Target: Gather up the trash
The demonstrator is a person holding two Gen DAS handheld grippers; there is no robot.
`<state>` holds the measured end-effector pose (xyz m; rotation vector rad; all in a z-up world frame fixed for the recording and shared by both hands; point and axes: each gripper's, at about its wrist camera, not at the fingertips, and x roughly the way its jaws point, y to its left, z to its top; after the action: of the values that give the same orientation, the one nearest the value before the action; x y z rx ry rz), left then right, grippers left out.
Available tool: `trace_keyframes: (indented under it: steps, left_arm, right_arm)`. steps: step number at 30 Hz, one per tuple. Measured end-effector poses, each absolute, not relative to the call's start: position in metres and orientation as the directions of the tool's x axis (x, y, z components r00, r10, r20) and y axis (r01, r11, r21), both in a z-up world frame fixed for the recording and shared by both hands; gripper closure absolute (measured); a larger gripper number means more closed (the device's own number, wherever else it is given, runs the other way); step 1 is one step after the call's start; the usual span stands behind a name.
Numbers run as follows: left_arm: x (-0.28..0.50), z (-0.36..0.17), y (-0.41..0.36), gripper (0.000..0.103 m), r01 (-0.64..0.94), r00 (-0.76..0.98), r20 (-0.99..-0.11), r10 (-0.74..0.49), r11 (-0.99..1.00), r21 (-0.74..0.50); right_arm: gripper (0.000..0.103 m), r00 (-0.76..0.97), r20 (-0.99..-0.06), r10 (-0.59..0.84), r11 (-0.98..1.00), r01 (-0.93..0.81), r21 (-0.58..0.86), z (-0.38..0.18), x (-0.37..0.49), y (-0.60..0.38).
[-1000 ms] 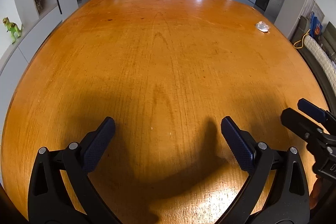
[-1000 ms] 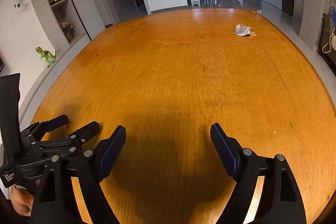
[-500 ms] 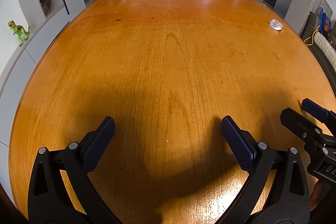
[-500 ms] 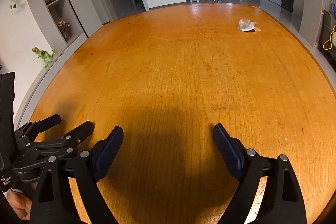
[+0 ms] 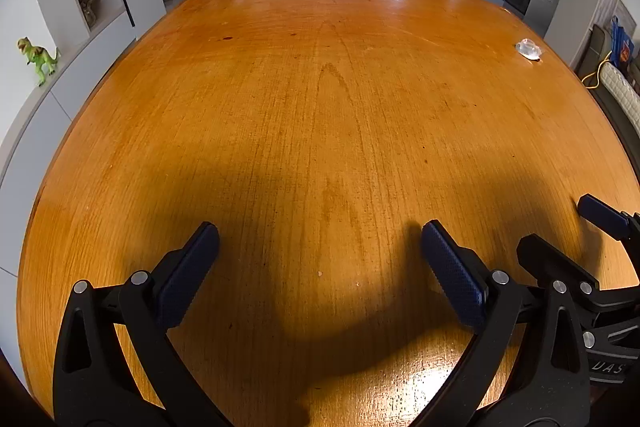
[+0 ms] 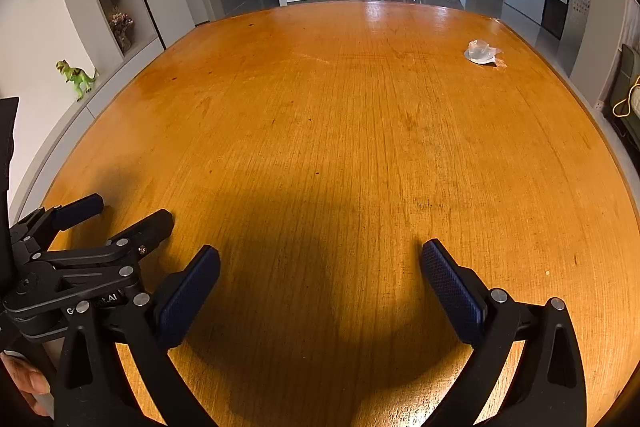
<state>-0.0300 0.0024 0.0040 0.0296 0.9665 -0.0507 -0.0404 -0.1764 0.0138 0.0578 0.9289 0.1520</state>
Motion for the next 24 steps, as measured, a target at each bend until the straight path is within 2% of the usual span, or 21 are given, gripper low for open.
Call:
trace_keyframes:
  steps: [9,24]
  left_arm:
    - [-0.035,0.004,0.011,0.005,0.013,0.568,-0.823,-0.004,1.0,0.003]
    - [-0.037,0.003,0.012,0.005,0.01,0.568,-0.823,-0.003,1.0,0.004]
  right_arm:
    - [0.003,0.576,-0.813,0.081,0.994,-0.105,0.024,0.011,-0.038,-0.166]
    - [0.002,0.576,-0.814,0.076,0.994,-0.105,0.019,0.009,-0.039,-0.163]
